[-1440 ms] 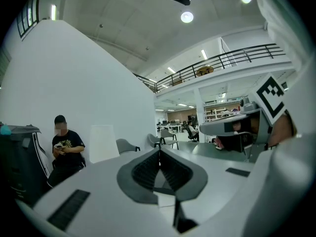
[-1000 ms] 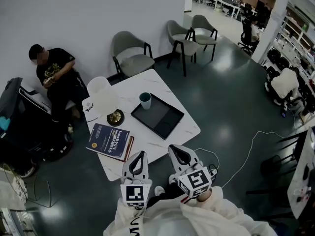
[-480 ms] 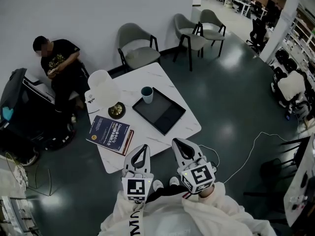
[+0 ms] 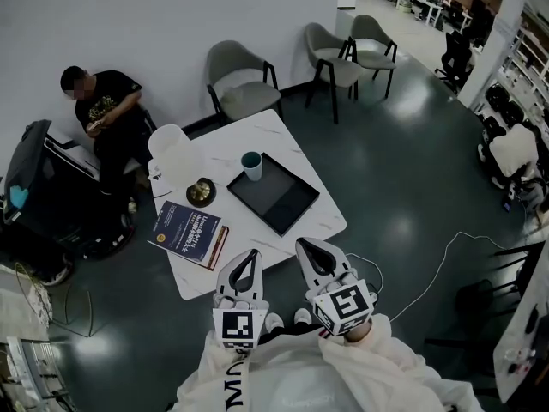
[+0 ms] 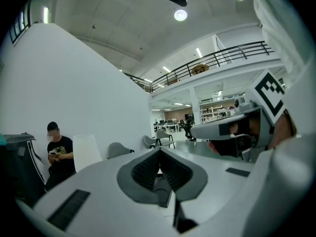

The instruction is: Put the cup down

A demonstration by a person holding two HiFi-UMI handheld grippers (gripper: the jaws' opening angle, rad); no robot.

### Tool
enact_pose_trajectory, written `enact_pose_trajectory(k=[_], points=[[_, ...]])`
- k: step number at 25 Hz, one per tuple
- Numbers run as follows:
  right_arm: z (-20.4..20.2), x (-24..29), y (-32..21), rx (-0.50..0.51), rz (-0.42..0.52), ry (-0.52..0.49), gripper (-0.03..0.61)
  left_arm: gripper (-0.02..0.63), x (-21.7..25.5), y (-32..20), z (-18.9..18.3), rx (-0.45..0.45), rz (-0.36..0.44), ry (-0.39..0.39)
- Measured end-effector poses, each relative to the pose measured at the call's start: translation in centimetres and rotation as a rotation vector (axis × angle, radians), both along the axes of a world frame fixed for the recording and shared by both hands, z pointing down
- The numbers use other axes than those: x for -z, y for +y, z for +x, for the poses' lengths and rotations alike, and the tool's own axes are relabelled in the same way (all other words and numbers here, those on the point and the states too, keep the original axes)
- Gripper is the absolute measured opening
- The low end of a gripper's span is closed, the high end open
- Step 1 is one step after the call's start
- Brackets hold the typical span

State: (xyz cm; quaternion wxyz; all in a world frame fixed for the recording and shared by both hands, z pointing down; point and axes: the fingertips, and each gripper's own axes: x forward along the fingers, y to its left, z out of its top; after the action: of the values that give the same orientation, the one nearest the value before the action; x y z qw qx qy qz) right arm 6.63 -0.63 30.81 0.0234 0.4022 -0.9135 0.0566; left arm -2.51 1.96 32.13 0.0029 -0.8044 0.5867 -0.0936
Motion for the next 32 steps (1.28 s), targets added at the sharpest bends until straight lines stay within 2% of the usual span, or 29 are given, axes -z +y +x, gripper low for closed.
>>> enact_pose_trajectory(k=[25,32], points=[[-0.2,-1.8,-0.3,0.013,-0.035,0.012,0.006,0.012,-0.1,-0.9,0.3,0.006,0.004,0.002],[-0.2,-2.3,-0.7,0.005,-0.052,0.013,0.006,0.011,-0.8,-1.0,0.0,0.009,-0.017,0.001]])
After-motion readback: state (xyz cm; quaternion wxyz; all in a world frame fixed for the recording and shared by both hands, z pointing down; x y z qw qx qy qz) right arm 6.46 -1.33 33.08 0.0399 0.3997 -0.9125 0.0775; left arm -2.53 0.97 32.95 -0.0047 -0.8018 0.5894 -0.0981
